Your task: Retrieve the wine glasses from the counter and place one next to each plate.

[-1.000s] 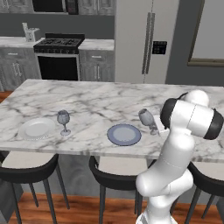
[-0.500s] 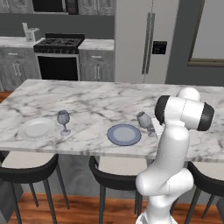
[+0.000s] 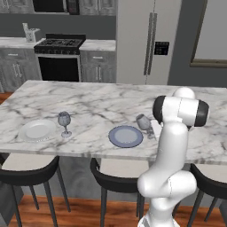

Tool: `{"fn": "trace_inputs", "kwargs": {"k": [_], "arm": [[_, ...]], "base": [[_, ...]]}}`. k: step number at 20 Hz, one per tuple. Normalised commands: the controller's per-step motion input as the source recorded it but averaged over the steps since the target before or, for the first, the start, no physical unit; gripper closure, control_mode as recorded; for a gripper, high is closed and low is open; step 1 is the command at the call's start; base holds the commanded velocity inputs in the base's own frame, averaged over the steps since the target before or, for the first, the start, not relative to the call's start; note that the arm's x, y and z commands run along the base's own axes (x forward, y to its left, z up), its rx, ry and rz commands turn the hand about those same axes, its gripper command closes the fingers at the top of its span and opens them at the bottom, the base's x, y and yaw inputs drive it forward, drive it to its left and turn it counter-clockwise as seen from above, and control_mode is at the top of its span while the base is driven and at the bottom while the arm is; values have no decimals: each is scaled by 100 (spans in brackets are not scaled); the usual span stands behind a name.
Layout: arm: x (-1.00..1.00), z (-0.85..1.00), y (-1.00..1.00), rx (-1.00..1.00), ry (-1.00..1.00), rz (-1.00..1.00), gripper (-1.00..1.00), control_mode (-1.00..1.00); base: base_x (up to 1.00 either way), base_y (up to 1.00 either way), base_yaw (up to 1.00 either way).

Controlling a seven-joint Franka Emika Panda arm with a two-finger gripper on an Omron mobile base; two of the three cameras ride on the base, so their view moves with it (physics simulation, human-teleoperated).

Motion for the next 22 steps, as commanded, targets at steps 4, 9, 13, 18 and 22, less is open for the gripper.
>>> {"fn": "trace_inputs", "kwargs": {"k": [4,9,13,18,22], "arm": [[27,-23,0,0,0,0,100,-100],[22,-23,0,0,0,2,100,-100],[29,-30,0,0,0,3,100,-100],[7,-24,-13,0,-2,4,100,-100],[-1,-21,-24,1,-8,6,100,-100]], "base": [[0,0,0],[0,0,0],[0,0,0],[0,0,0],[0,0,0]]}}
